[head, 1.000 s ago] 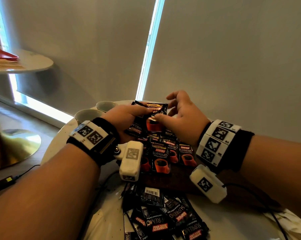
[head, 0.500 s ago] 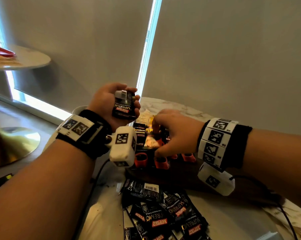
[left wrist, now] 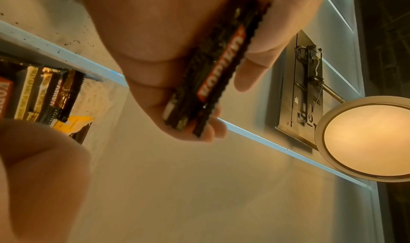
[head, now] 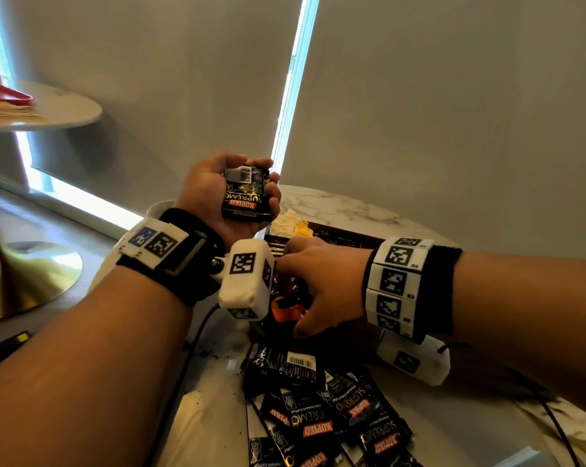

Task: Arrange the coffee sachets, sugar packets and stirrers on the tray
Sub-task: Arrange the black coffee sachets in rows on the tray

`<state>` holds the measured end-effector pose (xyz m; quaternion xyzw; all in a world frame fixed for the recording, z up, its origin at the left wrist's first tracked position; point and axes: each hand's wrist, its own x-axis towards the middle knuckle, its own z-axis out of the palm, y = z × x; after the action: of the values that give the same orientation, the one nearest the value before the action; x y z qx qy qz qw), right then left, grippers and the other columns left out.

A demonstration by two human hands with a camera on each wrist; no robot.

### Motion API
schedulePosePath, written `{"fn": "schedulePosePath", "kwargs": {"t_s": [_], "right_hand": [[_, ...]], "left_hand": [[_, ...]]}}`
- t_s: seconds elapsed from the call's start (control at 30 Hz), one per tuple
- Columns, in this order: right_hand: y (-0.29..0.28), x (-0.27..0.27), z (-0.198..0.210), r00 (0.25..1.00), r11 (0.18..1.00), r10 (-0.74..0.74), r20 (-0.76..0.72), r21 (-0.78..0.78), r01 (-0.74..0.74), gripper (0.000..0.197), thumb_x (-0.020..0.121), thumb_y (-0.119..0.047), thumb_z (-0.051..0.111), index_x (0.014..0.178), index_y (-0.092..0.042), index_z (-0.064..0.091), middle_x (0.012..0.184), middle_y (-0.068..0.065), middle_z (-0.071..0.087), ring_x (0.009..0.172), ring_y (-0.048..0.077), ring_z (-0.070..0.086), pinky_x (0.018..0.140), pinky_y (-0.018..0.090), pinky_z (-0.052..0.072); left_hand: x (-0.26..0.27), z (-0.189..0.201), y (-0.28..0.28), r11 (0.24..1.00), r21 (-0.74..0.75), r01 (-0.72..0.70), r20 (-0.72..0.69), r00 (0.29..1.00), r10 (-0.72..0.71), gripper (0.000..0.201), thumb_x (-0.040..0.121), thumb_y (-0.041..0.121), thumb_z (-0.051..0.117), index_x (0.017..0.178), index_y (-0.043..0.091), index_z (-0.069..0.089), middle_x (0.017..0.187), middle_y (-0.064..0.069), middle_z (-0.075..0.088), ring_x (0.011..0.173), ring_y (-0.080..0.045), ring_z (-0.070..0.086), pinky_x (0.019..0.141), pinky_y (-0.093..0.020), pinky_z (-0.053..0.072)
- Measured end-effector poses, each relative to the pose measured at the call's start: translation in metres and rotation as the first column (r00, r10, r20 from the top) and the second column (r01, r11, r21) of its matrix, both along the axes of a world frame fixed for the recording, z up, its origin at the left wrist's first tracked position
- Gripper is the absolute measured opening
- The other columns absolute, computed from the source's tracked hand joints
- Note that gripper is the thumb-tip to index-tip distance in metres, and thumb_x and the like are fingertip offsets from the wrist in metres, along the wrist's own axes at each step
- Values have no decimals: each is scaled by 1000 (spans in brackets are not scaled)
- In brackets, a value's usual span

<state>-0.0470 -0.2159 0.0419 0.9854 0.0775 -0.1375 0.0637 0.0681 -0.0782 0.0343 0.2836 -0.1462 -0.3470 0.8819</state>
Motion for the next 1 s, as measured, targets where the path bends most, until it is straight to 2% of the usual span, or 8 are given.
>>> {"fn": "schedulePosePath", "kwargs": {"t_s": [0.33, 0.5, 0.57, 0.67, 0.8, 0.87, 0.93, 1.0], "right_hand": [[2, -2, -4, 999, 999, 37, 19, 16, -38, 60, 79, -54, 73, 131, -31, 55, 127, -9, 41, 116, 13, 44, 95, 37, 53], [-4, -5, 4, 999, 994, -31, 28, 109, 28, 51, 84, -51, 69, 130, -33, 56, 130, -9, 42, 118, 14, 46, 96, 38, 52], [-10, -6, 9, 993, 984, -63, 95, 173, 46, 42, 87, -44, 68, 126, -31, 59, 128, -9, 46, 114, 12, 50, 94, 35, 53], [-19, -8, 16, 954, 943, -152, 258, 326, 63, 34, 87, -40, 70, 117, -27, 61, 116, -9, 54, 101, 7, 56, 89, 32, 56], [-32, -10, 20, 869, 868, -286, 403, 493, 57, 49, 80, -45, 77, 119, -31, 51, 109, -11, 54, 96, 7, 57, 77, 22, 53], [-35, -13, 21, 840, 852, -289, 460, 524, 6, 55, 78, -43, 79, 122, -34, 46, 111, -11, 50, 98, 5, 53, 74, 17, 47], [-35, -15, 21, 828, 844, -263, 495, 534, -51, 59, 77, -38, 81, 125, -39, 45, 116, -11, 46, 103, 3, 50, 78, 15, 43], [-34, -16, 20, 833, 851, -216, 510, 517, -96, 56, 80, -32, 80, 123, -42, 47, 118, -12, 42, 106, 5, 47, 82, 14, 40]], "left_hand": [[-1, -1, -1, 1000, -1, -7, -14, 1000, 7, 34, 94, 27, 39, 96, 6, 66, 87, -12, 62, 65, -20, 60, 59, -26, 54], [-2, -2, 0, 1000, 9, -5, 0, 1000, 5, 37, 89, 26, 38, 102, 4, 65, 88, -15, 63, 66, -23, 63, 60, -28, 57], [-2, -4, -1, 1000, 24, -11, 8, 1000, 11, 41, 89, 25, 36, 107, 2, 65, 90, -17, 63, 69, -25, 65, 62, -31, 58], [-2, -6, -4, 997, 75, -11, 39, 999, 8, 46, 92, 23, 31, 119, 1, 63, 89, -18, 63, 71, -29, 67, 63, -35, 60], [-2, -8, -7, 984, 178, 5, 119, 993, -27, 46, 94, 16, 35, 128, 6, 64, 94, -18, 67, 78, -30, 72, 68, -42, 61], [-2, -9, -9, 969, 248, 2, 162, 986, -43, 42, 97, 14, 38, 130, 11, 65, 102, -18, 70, 79, -29, 75, 65, -43, 61], [-2, -9, -10, 952, 305, -9, 194, 980, -53, 39, 99, 13, 42, 130, 14, 65, 111, -19, 70, 80, -30, 76, 61, -42, 60], [-2, -11, -13, 942, 334, -3, 219, 973, -74, 38, 100, 12, 44, 132, 14, 64, 121, -21, 68, 87, -34, 75, 63, -43, 60]]}}
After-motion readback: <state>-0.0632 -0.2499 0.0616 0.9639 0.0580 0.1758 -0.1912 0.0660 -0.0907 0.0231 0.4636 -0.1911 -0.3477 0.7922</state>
